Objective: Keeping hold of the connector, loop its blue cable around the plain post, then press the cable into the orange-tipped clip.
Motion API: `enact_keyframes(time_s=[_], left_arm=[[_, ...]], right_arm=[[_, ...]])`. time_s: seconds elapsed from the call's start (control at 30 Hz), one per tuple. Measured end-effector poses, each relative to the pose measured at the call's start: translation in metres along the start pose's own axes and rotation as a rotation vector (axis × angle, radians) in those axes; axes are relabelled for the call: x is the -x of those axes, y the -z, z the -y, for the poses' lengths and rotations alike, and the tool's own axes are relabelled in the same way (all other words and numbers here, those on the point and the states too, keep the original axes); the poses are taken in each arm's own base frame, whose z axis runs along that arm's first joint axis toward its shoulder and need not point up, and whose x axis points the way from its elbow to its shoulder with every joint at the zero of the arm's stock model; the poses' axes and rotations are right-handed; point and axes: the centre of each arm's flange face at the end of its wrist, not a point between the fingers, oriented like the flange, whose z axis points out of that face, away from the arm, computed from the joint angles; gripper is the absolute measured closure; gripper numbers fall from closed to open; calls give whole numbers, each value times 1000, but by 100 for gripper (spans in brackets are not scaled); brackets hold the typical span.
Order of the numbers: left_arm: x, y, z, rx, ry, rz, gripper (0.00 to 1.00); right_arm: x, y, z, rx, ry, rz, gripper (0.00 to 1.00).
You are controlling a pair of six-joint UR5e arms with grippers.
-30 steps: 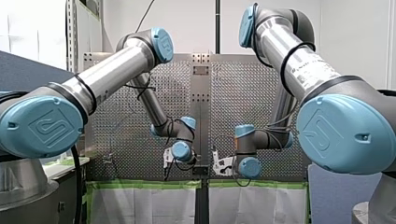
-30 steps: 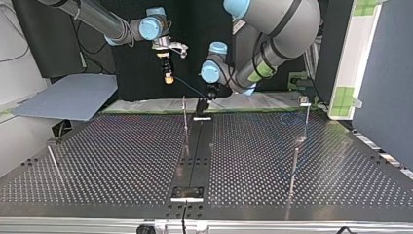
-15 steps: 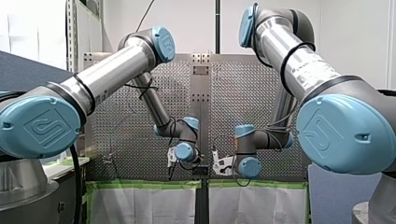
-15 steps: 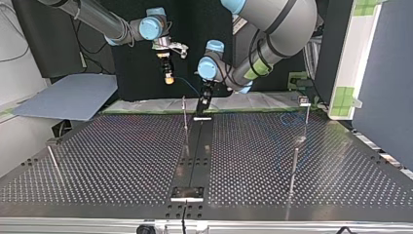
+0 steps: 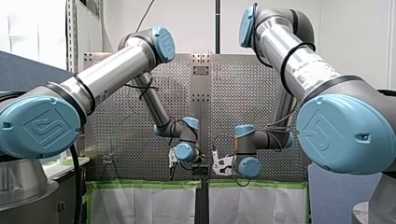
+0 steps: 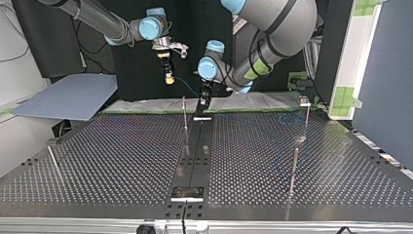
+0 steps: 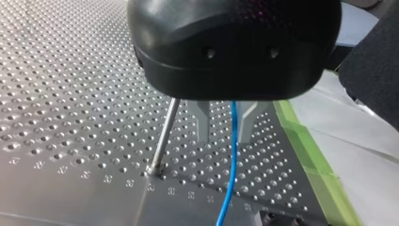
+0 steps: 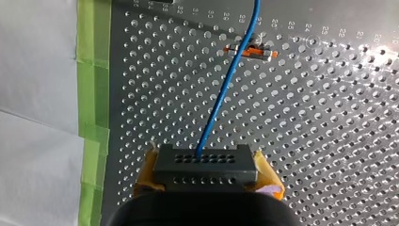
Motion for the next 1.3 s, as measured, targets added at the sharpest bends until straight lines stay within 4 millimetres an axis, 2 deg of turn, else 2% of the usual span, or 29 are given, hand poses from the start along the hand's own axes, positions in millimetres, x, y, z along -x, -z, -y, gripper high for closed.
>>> enact_keyframes(time_s=[1.1,1.17,1.23,1.3], left_arm=[[-2,-8,-31,7,-52,-73,69],[-1,-9,-32,8,-51,-74,72],[-1,-9,-32,9,-51,-75,80],[-2,-8,-33,10,-52,-78,80]], right_arm=[[-4,3,22,-123,12,-35,100],[-4,3,24,-132,13,-36,100],[-4,3,25,-138,14,-37,100],[-4,4,26,-142,15,-37,100]])
